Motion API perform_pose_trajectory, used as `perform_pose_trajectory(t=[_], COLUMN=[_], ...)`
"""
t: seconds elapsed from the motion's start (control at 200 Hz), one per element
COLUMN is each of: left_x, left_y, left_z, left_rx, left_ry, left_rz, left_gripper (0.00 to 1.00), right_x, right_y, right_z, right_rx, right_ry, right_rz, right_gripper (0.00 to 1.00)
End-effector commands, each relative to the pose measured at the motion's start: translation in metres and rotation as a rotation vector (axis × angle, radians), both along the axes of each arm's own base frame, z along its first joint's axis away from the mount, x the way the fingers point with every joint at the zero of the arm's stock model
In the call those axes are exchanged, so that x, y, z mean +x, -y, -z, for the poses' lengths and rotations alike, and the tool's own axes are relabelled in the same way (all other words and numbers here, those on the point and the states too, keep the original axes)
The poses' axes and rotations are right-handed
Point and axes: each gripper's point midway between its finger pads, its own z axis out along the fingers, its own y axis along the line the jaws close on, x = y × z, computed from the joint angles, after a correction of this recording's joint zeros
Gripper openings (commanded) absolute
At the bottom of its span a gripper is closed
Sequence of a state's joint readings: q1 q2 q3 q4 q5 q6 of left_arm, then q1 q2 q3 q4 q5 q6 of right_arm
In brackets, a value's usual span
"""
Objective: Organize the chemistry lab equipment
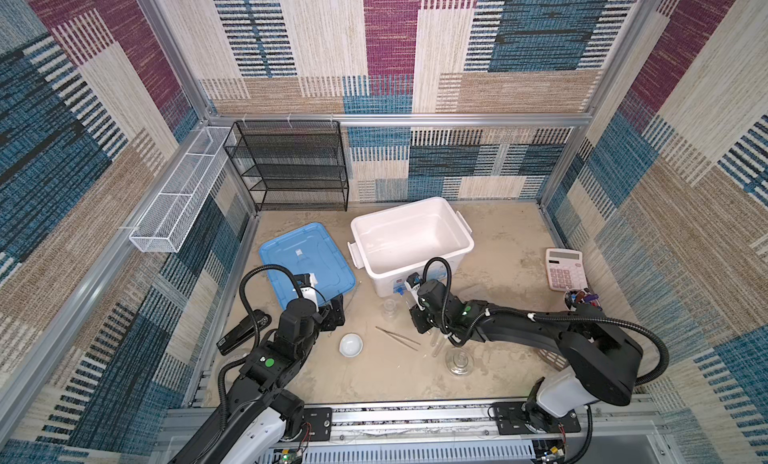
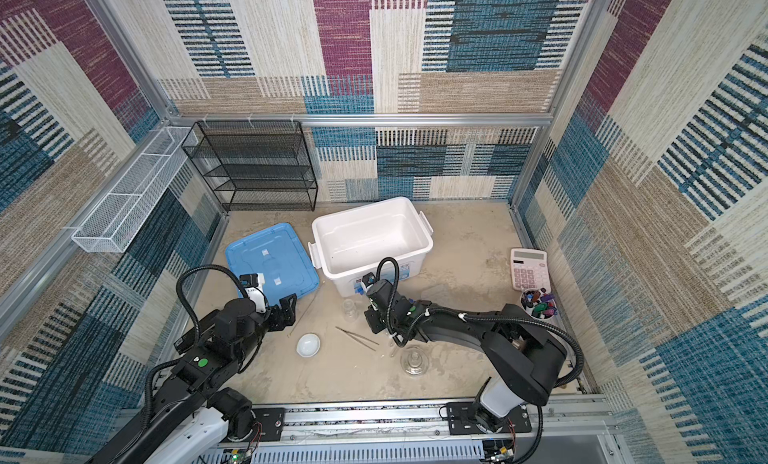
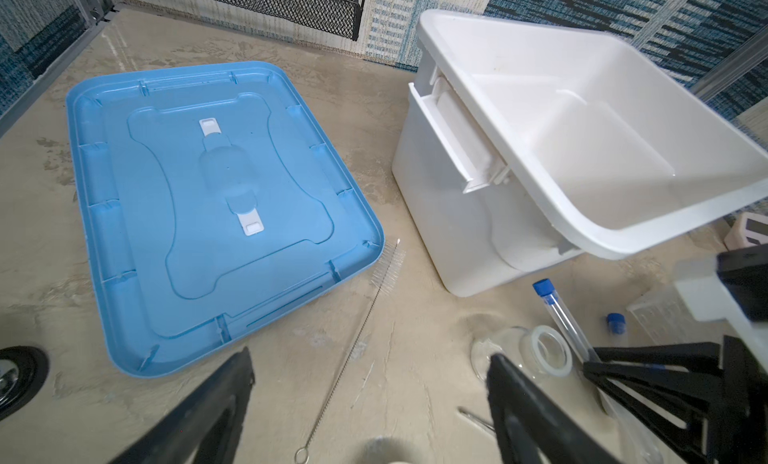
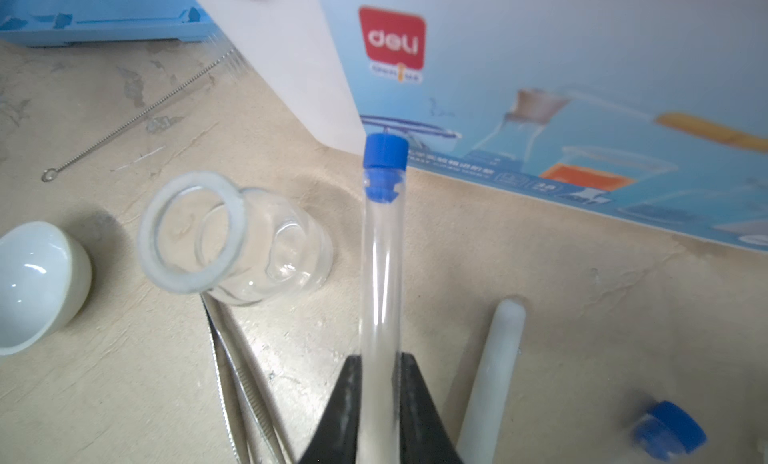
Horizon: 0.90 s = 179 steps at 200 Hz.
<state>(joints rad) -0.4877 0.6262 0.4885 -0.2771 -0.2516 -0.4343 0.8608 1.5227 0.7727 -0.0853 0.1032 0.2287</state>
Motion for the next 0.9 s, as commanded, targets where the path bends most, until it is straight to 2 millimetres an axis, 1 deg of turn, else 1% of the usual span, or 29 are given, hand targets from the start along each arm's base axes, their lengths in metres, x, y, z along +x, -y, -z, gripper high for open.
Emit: perform_pose_trajectory(t=[0.0, 0.225, 0.426, 0.576, 0.671, 0.821, 0.891], left_x=[-0.002, -0.006, -0.011, -0.015, -0.017, -0.019, -0.019], left_y=[0.011, 0.023, 0.043, 0.063, 0.078, 0.107, 0.121], left_z=[-0.003, -0.005, -0.010, -0.013, -0.011, -0.007, -0.008], left_rx=[-0.046, -0.079, -0.098, -0.114, -0.116, -0.119, -0.131], left_ry=[-0.017, -0.026, -0.019, -0.013, -0.022, -0.036, -0.029], left_rz=[0.036, 0.070, 0.135, 0.196, 0.232, 0.302, 0.333], left_gripper=[0.90, 0.89, 0.88, 0.87, 0.86, 0.84, 0.84], right_x=[0.006, 0.007, 0.002, 0.003, 0.003, 0.006, 0.007], right_y=[-0.007, 0.000, 0.000, 0.002, 0.001, 0.005, 0.008], right_z=[-0.024, -0.058, -0.079, -0.088, -0.095, -0.105, -0.111], right_rx=[0.116, 0.248, 0.343, 0.383, 0.409, 0.441, 0.464], right_ry=[0.052, 0.138, 0.193, 0.213, 0.226, 0.249, 0.264], right_rz=[0.012, 0.017, 0.002, 0.014, 0.015, 0.029, 0.040], right_gripper=[0.14, 0.14, 0.14, 0.14, 0.14, 0.14, 0.14])
